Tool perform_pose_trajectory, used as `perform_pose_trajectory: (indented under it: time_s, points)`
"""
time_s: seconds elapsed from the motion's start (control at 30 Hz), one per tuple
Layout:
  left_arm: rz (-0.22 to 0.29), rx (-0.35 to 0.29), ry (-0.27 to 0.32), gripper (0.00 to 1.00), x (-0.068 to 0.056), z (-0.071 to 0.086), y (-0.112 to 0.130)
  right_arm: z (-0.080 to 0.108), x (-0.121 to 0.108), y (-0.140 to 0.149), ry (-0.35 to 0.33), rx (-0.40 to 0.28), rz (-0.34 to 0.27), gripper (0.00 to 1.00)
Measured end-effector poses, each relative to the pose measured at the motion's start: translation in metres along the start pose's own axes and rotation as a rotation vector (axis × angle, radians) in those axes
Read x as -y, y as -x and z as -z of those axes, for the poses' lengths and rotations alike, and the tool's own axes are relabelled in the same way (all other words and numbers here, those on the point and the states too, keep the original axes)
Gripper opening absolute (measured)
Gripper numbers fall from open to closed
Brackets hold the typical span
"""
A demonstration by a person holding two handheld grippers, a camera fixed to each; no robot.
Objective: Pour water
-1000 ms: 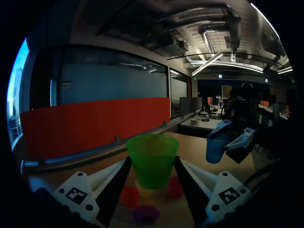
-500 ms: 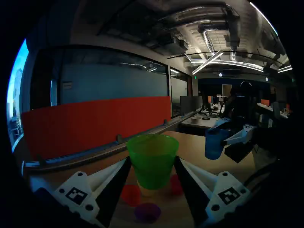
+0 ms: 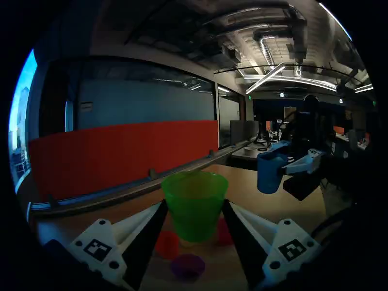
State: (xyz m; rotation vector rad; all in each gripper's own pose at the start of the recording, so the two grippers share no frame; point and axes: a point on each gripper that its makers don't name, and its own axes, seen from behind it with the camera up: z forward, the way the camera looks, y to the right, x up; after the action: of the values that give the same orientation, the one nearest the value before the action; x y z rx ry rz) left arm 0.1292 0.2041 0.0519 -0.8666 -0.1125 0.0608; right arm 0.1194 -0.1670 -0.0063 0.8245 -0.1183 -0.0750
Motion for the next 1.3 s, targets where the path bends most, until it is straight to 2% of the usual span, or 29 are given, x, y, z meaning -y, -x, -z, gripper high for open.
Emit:
perform_pose_trajectory:
  time_s: [0.6,1.3]
  points:
    - [0.038,-0.001,-0.001,0.82,-0.002,0.007,0.023,-0.023,-0.003,-0.026,-0.029,-0.014,0.084,0.92]
    - [0.023,-0.011,0.021,0.82,-0.021,0.009,0.032,-0.053,-0.003,-0.056,-0.057,-0.020,0.248,0.91]
